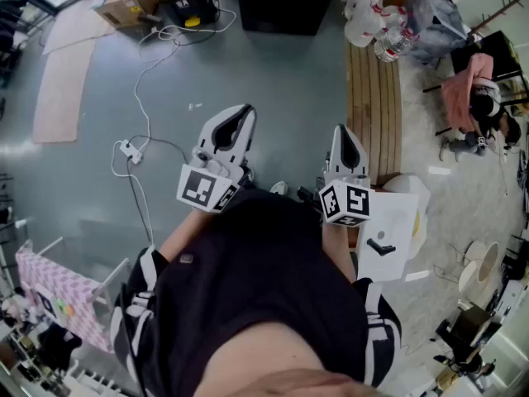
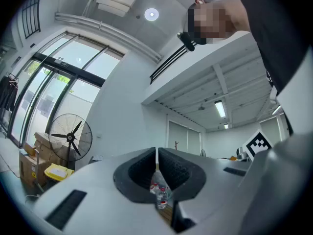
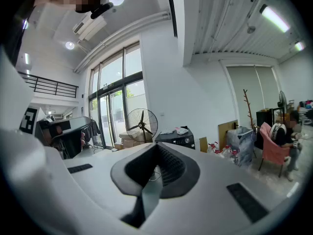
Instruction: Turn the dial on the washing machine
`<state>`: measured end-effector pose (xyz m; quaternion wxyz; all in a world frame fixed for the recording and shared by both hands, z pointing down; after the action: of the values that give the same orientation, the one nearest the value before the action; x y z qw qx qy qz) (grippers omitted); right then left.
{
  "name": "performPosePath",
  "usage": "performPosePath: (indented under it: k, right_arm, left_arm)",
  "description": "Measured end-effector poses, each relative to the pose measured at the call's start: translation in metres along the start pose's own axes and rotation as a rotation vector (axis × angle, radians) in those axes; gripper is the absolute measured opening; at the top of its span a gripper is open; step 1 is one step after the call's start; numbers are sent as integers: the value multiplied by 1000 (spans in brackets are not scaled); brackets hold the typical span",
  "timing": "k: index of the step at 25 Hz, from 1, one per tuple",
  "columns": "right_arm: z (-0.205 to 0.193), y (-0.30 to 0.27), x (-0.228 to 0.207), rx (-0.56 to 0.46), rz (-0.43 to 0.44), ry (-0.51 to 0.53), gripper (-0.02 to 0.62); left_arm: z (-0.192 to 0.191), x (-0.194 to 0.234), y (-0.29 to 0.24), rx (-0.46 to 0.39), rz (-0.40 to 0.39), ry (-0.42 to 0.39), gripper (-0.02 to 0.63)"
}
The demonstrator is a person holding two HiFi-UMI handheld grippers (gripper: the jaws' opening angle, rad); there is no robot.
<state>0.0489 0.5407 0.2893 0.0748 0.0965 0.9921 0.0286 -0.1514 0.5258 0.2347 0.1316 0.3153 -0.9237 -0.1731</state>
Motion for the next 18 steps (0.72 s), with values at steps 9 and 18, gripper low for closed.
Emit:
performPosePath:
  k: [9,18]
  right_arm:
    - [-2,-6,0,7,1,6,25]
    - [-11,-30,6,-9,2,-7,225]
  left_arm:
    - [-5,5,-3,5,3,2,35]
    - [-7,26,-5,3,12,17,35]
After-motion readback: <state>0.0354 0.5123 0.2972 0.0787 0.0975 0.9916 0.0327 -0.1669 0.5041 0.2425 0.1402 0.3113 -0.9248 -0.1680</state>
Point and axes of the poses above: the fingertips, and each gripper's own axes: y backward along the fingers, x to its left, z out of its top, the point moved 1 cm from there along y, backward along the fingers, and after that the axes turned 13 degrees about -x, right-handed, at the moved point
